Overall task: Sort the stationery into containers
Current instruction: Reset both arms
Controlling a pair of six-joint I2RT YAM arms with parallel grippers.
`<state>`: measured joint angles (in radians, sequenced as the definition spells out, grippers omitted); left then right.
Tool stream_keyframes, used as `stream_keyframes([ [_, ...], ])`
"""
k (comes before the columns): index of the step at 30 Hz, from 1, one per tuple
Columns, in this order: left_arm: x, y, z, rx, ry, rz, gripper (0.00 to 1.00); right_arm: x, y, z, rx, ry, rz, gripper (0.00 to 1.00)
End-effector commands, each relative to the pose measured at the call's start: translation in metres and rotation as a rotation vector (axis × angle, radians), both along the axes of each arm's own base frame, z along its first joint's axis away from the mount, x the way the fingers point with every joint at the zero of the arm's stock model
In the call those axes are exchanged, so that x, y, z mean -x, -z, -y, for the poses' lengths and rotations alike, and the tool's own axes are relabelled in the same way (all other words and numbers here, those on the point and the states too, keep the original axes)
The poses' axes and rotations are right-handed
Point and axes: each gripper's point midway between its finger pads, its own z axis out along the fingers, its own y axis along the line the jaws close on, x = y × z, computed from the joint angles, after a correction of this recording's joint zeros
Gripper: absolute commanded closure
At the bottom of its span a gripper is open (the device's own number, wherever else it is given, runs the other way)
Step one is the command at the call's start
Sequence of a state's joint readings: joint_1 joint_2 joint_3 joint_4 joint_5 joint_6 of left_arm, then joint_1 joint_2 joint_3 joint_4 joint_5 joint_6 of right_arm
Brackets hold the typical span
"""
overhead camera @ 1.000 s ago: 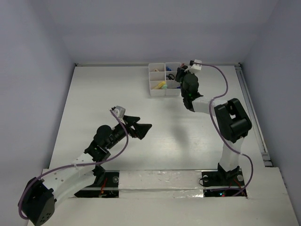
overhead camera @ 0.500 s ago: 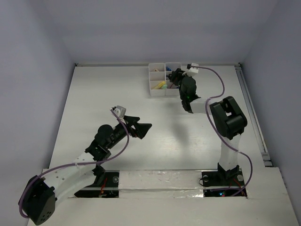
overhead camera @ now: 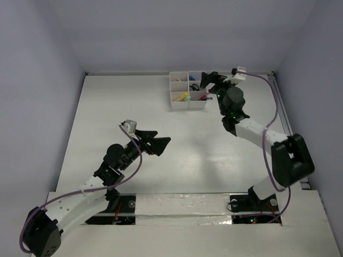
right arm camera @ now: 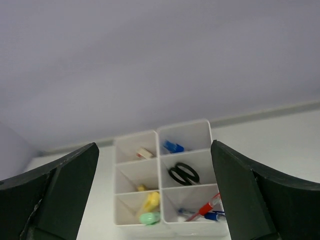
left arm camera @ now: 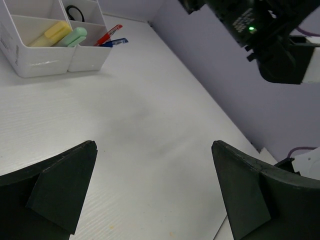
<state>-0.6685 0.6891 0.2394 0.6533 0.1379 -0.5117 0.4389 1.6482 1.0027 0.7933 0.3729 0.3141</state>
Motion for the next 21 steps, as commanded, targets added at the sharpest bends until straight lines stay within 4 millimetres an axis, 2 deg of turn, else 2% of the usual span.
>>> stream_keyframes([
  [1,0.004,-0.035,-0.002,0.104,-0.001,0.032,0.01,0.038,-0.050,0.011,-0.046,-0.042,0.059,0.00],
  [2,0.006,-0.047,-0.003,0.127,-0.001,0.046,0.01,0.055,-0.074,0.017,-0.061,-0.055,0.086,0.00],
  [3,0.008,-0.050,-0.003,0.137,0.003,0.033,0.01,0.064,-0.065,0.016,-0.037,-0.078,0.021,0.00],
  [4,0.009,-0.054,-0.004,0.141,0.004,0.034,0.01,0.074,-0.069,0.012,-0.035,-0.122,0.008,0.00],
  [5,0.011,-0.070,-0.007,0.162,0.001,0.055,0.01,0.095,-0.090,0.016,-0.054,-0.153,0.036,0.00],
  [7,0.011,-0.075,-0.011,0.144,-0.021,0.045,0.01,0.122,-0.093,0.006,-0.053,-0.263,0.022,0.00],
  [8,0.014,-0.099,-0.017,0.163,-0.031,0.086,0.01,0.145,-0.106,0.011,-0.069,-0.296,0.060,0.00],
  [10,0.012,-0.105,-0.026,0.126,-0.079,0.082,0.01,0.170,-0.110,0.013,-0.093,-0.344,0.072,0.00],
  [11,0.017,-0.132,-0.035,0.152,-0.098,0.125,0.01,0.179,-0.109,0.017,-0.102,-0.344,0.076,0.00],
  [12,0.016,-0.133,-0.041,0.129,-0.130,0.113,0.01,0.200,-0.126,0.029,-0.146,-0.334,0.120,0.00],
  [13,0.016,-0.141,-0.049,0.131,-0.166,0.121,0.01,0.207,-0.132,0.038,-0.172,-0.303,0.140,0.00],
  [14,0.022,-0.167,-0.060,0.152,-0.189,0.168,0.01,0.215,-0.136,0.044,-0.183,-0.294,0.163,0.00],
  [15,0.023,-0.172,-0.067,0.139,-0.218,0.172,0.01,0.220,-0.131,0.050,-0.187,-0.278,0.154,0.00],
  [16,0.025,-0.181,-0.073,0.141,-0.235,0.189,0.01,0.234,-0.143,0.065,-0.215,-0.237,0.193,0.00],
  [17,0.032,-0.201,-0.083,0.150,-0.255,0.236,0.01,0.240,-0.146,0.071,-0.224,-0.223,0.203,0.00],
  [18,0.032,-0.203,-0.090,0.136,-0.283,0.233,0.01,0.246,-0.144,0.077,-0.224,-0.205,0.201,0.00],
  [19,0.034,-0.207,-0.094,0.129,-0.298,0.245,0.01,0.262,-0.155,0.090,-0.251,-0.178,0.248,0.00],
  [21,0.037,-0.214,-0.108,0.090,-0.347,0.271,0.01,0.278,-0.164,0.103,-0.270,-0.156,0.291,0.00],
])
